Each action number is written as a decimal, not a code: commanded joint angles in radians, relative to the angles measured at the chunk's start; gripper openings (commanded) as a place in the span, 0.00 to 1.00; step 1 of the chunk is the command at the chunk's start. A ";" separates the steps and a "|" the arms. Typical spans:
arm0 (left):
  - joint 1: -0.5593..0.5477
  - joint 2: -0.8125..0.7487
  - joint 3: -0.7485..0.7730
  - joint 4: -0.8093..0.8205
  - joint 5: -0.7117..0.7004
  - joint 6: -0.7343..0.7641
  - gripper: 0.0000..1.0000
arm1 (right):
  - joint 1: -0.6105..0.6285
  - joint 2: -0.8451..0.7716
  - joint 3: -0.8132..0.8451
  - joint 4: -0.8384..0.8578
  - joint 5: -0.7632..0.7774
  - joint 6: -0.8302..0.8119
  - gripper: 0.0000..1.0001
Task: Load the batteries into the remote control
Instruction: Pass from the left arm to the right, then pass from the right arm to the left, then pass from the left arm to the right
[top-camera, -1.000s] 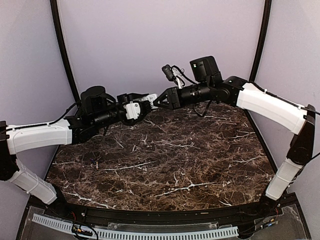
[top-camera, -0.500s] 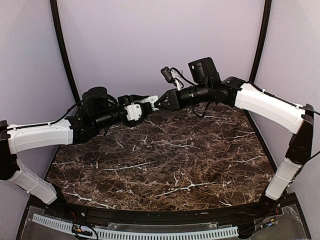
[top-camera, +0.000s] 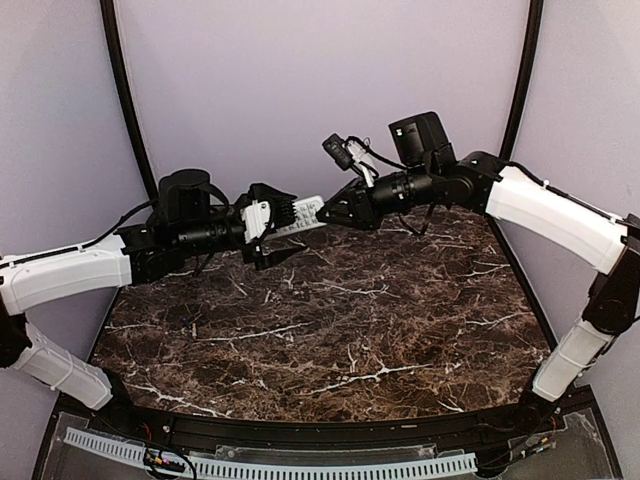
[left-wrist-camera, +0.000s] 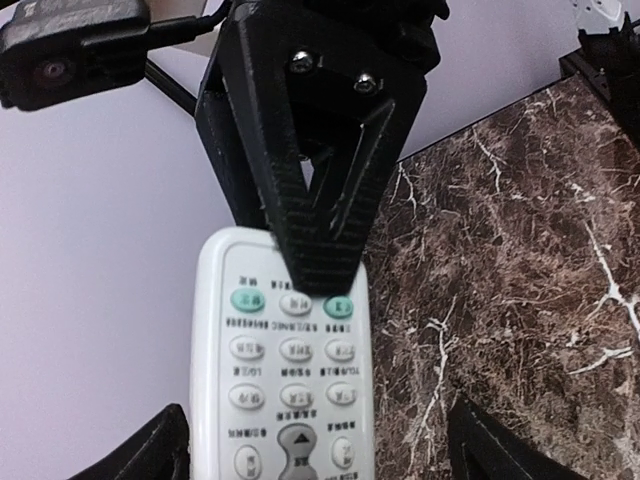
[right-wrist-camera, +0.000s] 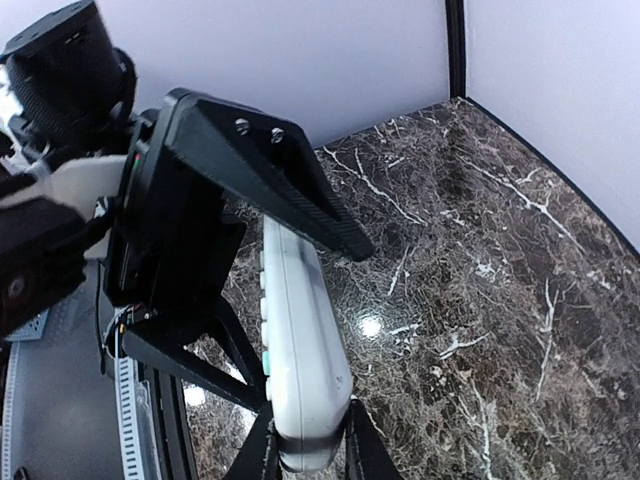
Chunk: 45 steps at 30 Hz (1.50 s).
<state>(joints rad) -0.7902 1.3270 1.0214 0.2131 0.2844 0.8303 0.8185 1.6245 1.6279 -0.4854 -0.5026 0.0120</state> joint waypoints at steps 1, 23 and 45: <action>0.000 -0.085 0.053 -0.179 0.158 -0.145 0.89 | 0.007 -0.102 -0.047 0.011 -0.093 -0.203 0.00; 0.034 -0.137 0.081 -0.253 0.323 -0.273 0.19 | 0.007 -0.308 -0.239 0.153 -0.152 -0.465 0.00; -0.121 -0.236 -0.181 0.118 -0.160 0.505 0.00 | 0.006 -0.046 0.122 -0.316 -0.079 -0.159 0.99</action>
<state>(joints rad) -0.8707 1.1400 0.8955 0.1814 0.2466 1.0939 0.8162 1.5341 1.7405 -0.6651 -0.6048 -0.2100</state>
